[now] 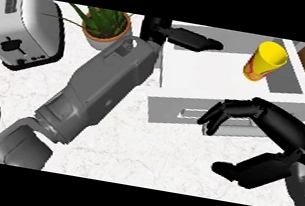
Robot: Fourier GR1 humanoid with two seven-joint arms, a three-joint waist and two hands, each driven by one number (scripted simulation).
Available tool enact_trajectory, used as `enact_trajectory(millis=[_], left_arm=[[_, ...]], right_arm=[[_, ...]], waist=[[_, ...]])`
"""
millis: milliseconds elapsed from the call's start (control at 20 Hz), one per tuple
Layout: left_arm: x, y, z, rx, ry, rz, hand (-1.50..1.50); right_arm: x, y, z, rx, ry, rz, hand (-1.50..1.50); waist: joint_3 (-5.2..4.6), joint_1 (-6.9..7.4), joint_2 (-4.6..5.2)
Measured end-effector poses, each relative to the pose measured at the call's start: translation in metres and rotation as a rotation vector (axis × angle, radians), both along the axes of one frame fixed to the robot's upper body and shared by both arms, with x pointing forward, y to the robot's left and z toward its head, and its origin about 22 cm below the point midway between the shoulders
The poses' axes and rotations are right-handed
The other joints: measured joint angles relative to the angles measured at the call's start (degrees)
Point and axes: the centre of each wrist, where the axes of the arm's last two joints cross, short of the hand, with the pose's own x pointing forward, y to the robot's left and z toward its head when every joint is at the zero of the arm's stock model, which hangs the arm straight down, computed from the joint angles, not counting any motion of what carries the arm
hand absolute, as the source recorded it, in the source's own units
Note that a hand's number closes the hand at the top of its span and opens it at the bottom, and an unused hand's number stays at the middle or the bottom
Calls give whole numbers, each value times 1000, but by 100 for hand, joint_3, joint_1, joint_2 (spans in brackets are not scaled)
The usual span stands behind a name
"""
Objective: Pick up the cup, place it into the drawer and close the drawer
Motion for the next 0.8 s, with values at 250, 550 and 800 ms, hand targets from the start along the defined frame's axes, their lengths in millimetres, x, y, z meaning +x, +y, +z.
enact_trajectory(millis=[250, 550, 800], left_arm=[[-1, 6, -11, -43, 4, 8, -150], [-4, 17, -27, -102, -2, 10, -150], [-4, 39, -33, -133, -2, 3, -150]], right_arm=[[-6, 3, -19, -187, -65, -99, -150], [9, 13, -75, -345, -42, -167, -150], [31, 8, -124, -467, -1, -168, 150]], waist=[[2, 329, -50], [2, 661, -81], [6, 920, -94]])
